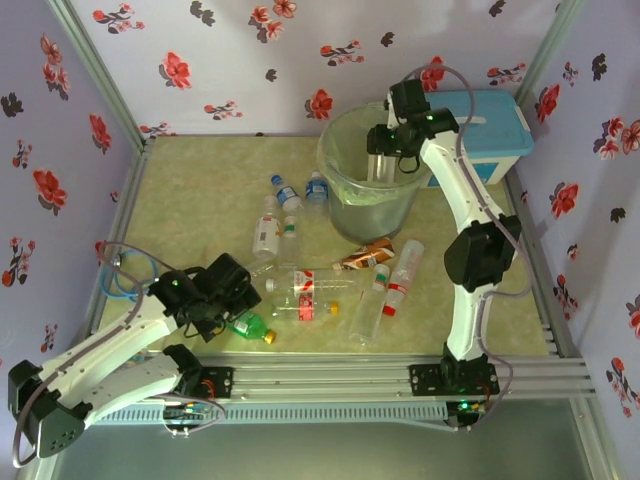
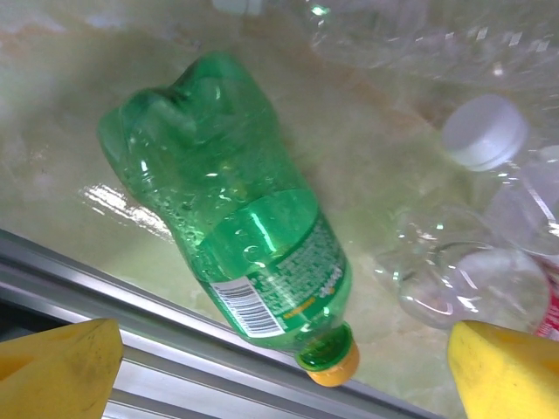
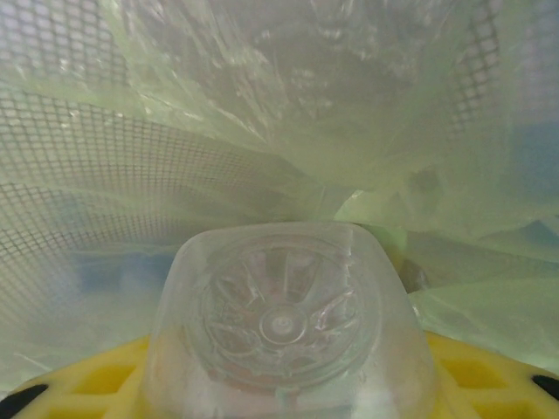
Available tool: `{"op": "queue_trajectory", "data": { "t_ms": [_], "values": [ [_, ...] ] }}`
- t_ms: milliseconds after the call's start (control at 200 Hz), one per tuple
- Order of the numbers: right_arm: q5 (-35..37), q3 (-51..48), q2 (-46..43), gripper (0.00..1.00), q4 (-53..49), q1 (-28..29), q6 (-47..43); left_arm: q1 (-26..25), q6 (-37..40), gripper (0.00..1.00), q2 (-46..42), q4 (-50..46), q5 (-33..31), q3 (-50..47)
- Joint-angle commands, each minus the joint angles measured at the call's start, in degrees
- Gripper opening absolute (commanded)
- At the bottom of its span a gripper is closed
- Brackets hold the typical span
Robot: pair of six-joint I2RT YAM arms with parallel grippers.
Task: Put the plastic bottles in the bin
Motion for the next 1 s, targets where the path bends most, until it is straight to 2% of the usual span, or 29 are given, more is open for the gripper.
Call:
{"op": "queue_trajectory", "data": {
  "t_ms": [0,120,240,375,510,750,995],
  "values": [
    [-0.3,-0.1,0.8,0.52,0.1,0.0,-1.8,-0.6,-3.6,0.95,0.7,2.1,0.8,-1.5],
    [-0.4,-0.4,1.7,0.55,-0.1,0.0,-2.1,-2.0,-7.3,0.94,0.6,3.6,1.3,-3.6],
    [-0.7,-0.4,2.7,0.6,-0.4,0.0,-2.2,-4.0,-11.2,0.92,1.3,9.4,2.5,-7.1],
    [-0.1,0.6,3.3,0.71,-2.2,0.0,-2.7,-5.2,-12.0,0.92,3.5,11.6,2.4,-7.7],
    [-0.1,0.7,1.6,0.77,-2.1,0.0,-2.8,-5.3,-12.7,0.92,4.8,14.7,2.4,-8.7],
    [-0.3,-0.4,-3.8,0.79,-1.7,0.1,-3.3,-5.3,-14.2,0.9,5.4,17.9,2.7,-10.8],
    [-6.6,-7.9,-14.6,0.79,4.4,0.1,-1.0,-5.3,-14.2,0.81,7.8,22.3,1.4,-13.2]
  ]
}}
